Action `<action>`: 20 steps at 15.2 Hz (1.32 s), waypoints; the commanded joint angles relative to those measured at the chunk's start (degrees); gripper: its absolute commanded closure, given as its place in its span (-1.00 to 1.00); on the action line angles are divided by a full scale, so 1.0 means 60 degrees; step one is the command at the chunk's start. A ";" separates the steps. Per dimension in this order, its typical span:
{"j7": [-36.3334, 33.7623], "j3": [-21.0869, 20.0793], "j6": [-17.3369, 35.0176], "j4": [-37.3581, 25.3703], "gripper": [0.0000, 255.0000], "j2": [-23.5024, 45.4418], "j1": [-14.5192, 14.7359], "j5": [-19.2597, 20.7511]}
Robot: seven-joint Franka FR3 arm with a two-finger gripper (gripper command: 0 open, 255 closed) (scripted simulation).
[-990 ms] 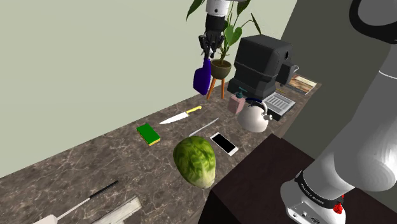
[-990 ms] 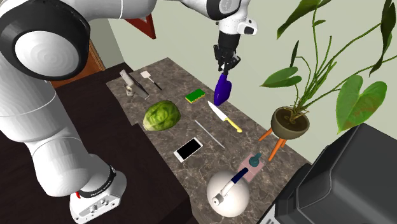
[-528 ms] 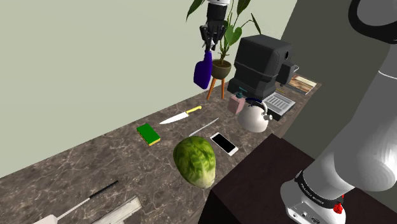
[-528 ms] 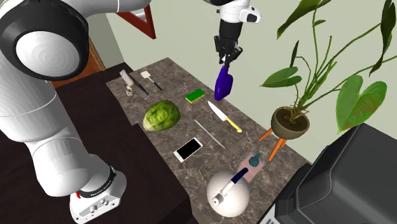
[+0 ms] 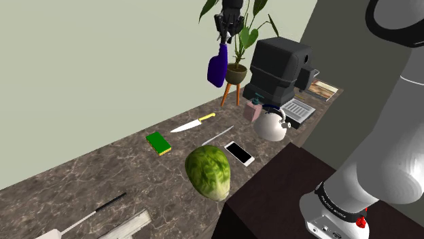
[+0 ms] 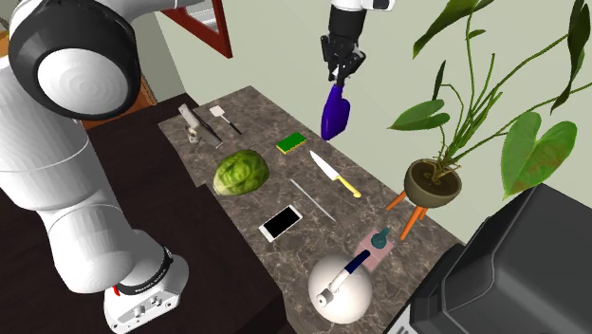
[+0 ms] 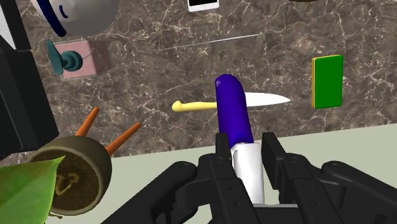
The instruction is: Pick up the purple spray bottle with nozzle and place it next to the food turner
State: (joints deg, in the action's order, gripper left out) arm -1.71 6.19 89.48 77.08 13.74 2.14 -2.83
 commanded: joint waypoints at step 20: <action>-0.3553 -0.1355 0.2166 0.1549 1.00 0.0510 0.2284 0.0271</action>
State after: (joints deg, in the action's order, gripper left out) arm -21.67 -1.47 101.69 85.97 16.50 14.98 -1.32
